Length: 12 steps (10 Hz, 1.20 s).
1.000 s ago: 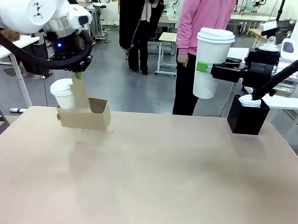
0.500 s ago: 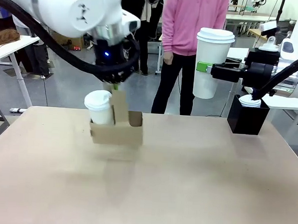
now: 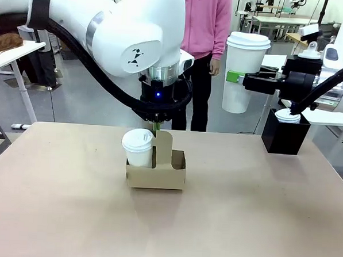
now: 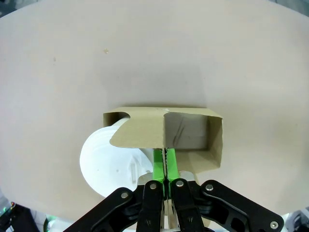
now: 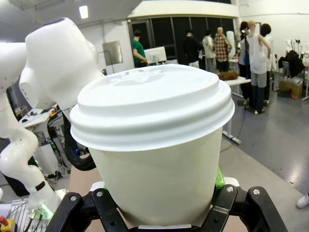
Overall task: Pour a drink into a cup and package it in a carrier.
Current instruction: Position the Cup Carrier in the center of the table, then insert the held 600 ml Paper Cup into the Cup Carrier.
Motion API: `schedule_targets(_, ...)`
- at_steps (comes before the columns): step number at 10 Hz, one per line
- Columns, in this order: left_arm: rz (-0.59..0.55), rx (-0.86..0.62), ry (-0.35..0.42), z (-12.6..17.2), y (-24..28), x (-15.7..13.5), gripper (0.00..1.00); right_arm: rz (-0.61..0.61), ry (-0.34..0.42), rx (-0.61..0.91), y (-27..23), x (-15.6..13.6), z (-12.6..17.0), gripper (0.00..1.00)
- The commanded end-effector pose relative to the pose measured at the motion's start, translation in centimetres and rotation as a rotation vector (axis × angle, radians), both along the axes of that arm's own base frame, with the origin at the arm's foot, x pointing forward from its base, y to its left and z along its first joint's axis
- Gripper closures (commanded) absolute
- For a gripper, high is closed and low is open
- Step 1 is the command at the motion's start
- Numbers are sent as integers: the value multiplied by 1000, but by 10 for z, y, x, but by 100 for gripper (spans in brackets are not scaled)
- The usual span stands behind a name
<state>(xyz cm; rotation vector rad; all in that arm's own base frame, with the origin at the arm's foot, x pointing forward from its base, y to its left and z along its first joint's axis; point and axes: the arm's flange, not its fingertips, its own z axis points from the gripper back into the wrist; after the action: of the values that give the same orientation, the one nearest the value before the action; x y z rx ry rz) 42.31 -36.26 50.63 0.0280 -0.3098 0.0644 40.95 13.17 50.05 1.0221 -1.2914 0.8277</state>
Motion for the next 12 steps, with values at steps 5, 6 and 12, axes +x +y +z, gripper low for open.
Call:
schedule_targets(5,-27,-12,-2,-35,-25,-10,98,3,-10,9,2,-1,1,20)
schedule_targets(6,-46,-5,19,-24,-31,-14,98,3,-10,9,2,-1,1,20)
schedule_targets(12,-46,-5,19,-24,-31,-14,98,3,-10,9,2,-1,1,20)
